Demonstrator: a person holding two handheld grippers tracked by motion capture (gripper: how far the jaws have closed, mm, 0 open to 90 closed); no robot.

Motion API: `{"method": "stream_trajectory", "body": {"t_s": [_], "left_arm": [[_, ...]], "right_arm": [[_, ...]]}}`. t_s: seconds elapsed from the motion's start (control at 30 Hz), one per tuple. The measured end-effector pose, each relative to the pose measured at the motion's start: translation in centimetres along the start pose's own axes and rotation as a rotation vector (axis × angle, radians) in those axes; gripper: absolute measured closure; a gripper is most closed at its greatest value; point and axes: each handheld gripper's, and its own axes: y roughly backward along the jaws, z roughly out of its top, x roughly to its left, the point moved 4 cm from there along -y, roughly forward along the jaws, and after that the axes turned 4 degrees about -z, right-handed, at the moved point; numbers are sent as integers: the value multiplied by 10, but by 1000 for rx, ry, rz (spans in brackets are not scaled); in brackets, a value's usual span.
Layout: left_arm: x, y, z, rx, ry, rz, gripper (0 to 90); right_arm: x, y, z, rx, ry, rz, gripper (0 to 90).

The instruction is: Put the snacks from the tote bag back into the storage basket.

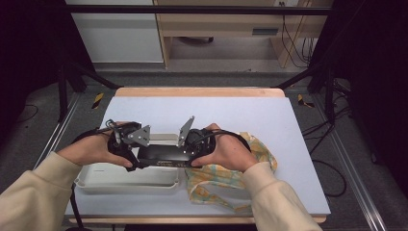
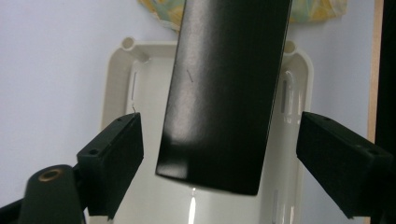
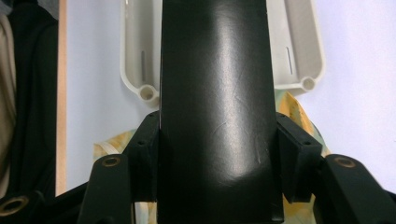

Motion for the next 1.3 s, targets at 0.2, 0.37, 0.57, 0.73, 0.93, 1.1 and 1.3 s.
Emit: {"method": "stream_trajectory", "body": {"t_s": [0.2, 0.37, 0.57, 0.73, 0.93, 1.1, 1.3], "left_arm": [[-1, -7, 0, 47, -32, -21, 198], [-3, -11, 2, 59, -41, -35, 235], [-4, -17, 6, 84, -50, -47, 275], [-5, -20, 6, 107, -64, -58, 341], [-3, -22, 6, 123, -67, -54, 385], [-4, -24, 6, 138, -72, -49, 396], [-4, -24, 7, 154, -63, -40, 412]], "right_arm": [[2, -1, 2, 2, 1, 1, 434], [3, -1, 2, 12, 17, 5, 434], [4, 0, 1, 13, 19, 14, 434], [5, -1, 1, 21, 25, 12, 434], [5, -2, 1, 22, 30, 19, 433], [5, -3, 2, 23, 34, 19, 433], [6, -4, 1, 17, 37, 14, 431]]}}
